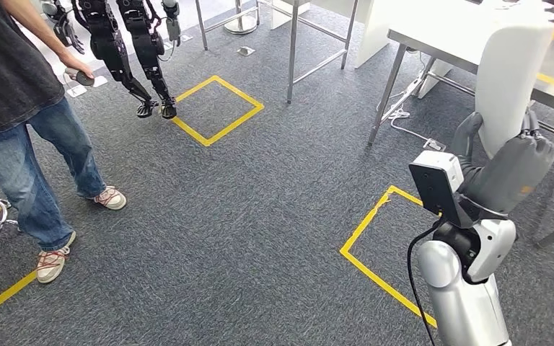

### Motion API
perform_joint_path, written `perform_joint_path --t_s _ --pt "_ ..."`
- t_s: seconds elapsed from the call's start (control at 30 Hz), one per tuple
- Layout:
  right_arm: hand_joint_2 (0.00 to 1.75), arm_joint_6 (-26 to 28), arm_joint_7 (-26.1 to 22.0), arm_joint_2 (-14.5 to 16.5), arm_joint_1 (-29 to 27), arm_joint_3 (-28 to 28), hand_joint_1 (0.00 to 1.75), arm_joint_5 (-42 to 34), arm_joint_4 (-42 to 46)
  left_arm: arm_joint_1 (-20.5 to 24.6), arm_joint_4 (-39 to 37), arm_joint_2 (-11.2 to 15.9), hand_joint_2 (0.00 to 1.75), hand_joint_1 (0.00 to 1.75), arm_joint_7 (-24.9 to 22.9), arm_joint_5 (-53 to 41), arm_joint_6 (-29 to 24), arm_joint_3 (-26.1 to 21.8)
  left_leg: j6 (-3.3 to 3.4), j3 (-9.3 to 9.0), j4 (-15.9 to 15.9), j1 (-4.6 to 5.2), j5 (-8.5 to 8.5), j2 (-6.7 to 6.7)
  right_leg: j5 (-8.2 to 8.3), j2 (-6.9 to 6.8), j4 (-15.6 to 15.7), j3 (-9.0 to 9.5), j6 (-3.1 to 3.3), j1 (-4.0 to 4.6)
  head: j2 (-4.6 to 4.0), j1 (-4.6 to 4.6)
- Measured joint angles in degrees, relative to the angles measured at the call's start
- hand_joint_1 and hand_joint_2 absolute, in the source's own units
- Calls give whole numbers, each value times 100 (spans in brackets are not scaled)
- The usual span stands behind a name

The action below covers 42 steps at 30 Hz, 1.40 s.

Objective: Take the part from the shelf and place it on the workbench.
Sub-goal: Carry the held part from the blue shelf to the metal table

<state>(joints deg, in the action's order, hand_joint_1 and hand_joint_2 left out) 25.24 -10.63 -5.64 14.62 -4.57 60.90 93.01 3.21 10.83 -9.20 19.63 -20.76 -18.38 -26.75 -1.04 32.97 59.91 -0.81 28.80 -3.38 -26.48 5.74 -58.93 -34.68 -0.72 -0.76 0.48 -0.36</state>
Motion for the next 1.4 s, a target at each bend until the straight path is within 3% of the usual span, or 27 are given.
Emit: perform_joint_path --t_s 0.07,0.13,0.2,0.3,0.4,0.43,0.53,0.6,0.67,0.73,0.8,0.83,0.87,0.9,0.97,1.03,1.1,1.17,1.2,1.27,1.33,1.37,1.4 --pt "175 3 2 -1 -1 1 175 2 -5 4 4 -1 175 0 3 11 0 -3 94 -10 -16 3 -21 116 8 38 3 -26 -67 -13 0 6" --pt "175 6 2 -2 16 1 175 3 -9 6 9 0 175 0 12 20 0 -7 169 -20 -48 -11 -40 213 -116 -159 -201 -125 -106 5 0 44" --pt "175 9 -3 -2 35 1 175 5 -11 7 12 1 175 0 19 22 0 -9 199 -22 -52 -6 -40 256 -240 -353 -404 -220 -120 23 0 80" --pt "175 9 -3 -2 40 1 175 7 -13 3 11 -2 175 0 20 23 0 -9 203 -22 -52 2 -37 283 -343 -407 -605 -318 -129 22 0 85" --pt "175 9 4 -2 32 1 175 5 -33 -13 10 -5 175 0 20 40 0 -9 231 -26 -50 37 -15 432 -609 -504 -1354 -698 -135 20 0 93" --pt "175 9 7 -2 32 1 175 5 -43 -14 10 -6 175 0 22 47 0 -10 240 -42 -49 55 2 517 -514 -539 -1306 -675 -111 29 0 97" --pt "175 13 7 -2 67 1 175 5 -55 -8 10 -16 175 0 29 55 0 -11 221 -114 -49 108 64 735 -3 -862 -225 -120 47 133 0 97" --pt "175 16 4 -2 86 1 175 7 -55 -7 10 -23 175 0 32 55 3 -11 170 -140 -59 117 92 833 5 -957 12 -22 114 197 1 94" --pt "175 19 3 -2 87 1 175 8 -53 1 14 -25 175 0 34 56 11 -11 108 -175 -71 111 126 890 22 -830 66 -4 146 178 1 98" --pt "175 23 2 -1 100 1 175 9 -50 14 20 -22 175 0 40 57 16 -13 47 -115 101 105 242 693 39 -718 134 60 187 115 0 90" --pt "175 26 -1 5 121 1 175 14 -51 10 19 -16 175 0 44 58 17 -13 -1 179 668 79 497 433 32 -610 153 107 217 76 0 60" --pt "175 23 -1 13 126 0 175 16 -53 1 15 -13 175 0 43 59 17 -14 -19 379 1015 66 616 387 21 -548 147 116 223 70 0 48" --pt "175 20 -1 22 124 -1 175 18 -55 -11 12 -9 175 0 41 61 17 -14 -37 550 1273 54 657 372 9 -475 138 123 221 64 0 37" --pt "175 17 -1 29 122 -1 175 19 -58 -21 10 -4 175 0 39 64 17 -15 -51 641 1352 45 588 369 -7 -399 126 132 212 56 0 33" --pt "175 15 -1 35 121 -2 175 19 -61 -23 9 4 175 0 37 69 17 -17 -74 540 939 20 187 324 -50 -249 88 156 167 27 0 27" --pt "175 15 -1 35 127 -2 175 22 -61 -18 7 4 175 0 38 70 19 -17 -82 280 314 -21 -104 109 -109 -126 26 154 94 11 1 18" --pt "175 16 -4 37 133 -2 175 28 -59 -17 1 -3 175 0 38 70 28 -17 -35 157 64 -28 -109 -27 -134 -13 -6 117 15 2 1 13" --pt "175 16 -2 35 130 -2 175 31 -57 -16 1 -7 175 0 33 70 36 -19 55 130 39 -16 -88 60 -130 70 12 101 -52 -13 0 12" --pt "175 19 -2 33 129 -2 175 32 -57 -14 3 -6 175 0 31 69 36 -19 96 110 28 -17 -83 108 -146 14 -15 93 -78 -11 0 15" --pt "175 22 -4 28 149 1 175 32 -57 -13 9 -6 175 0 29 68 41 -20 169 60 1 -22 -60 217 -320 -266 -402 -98 -117 8 0 54" --pt "175 22 -5 28 154 1 175 32 -60 -22 9 -6 175 0 25 68 45 -20 216 20 -1 1 -15 334 -604 -489 -1184 -541 -135 19 0 89" --pt "175 21 -2 28 144 1 175 32 -64 -28 8 -5 175 0 23 68 46 -20 228 -1 -1 14 10 394 -674 -514 -1508 -751 -132 19 0 93" --pt "175 19 1 28 133 1 175 32 -68 -31 8 -5 175 0 21 68 48 -20 235 -29 -1 27 38 455 -636 -523 -1645 -872 -118 22 0 97"
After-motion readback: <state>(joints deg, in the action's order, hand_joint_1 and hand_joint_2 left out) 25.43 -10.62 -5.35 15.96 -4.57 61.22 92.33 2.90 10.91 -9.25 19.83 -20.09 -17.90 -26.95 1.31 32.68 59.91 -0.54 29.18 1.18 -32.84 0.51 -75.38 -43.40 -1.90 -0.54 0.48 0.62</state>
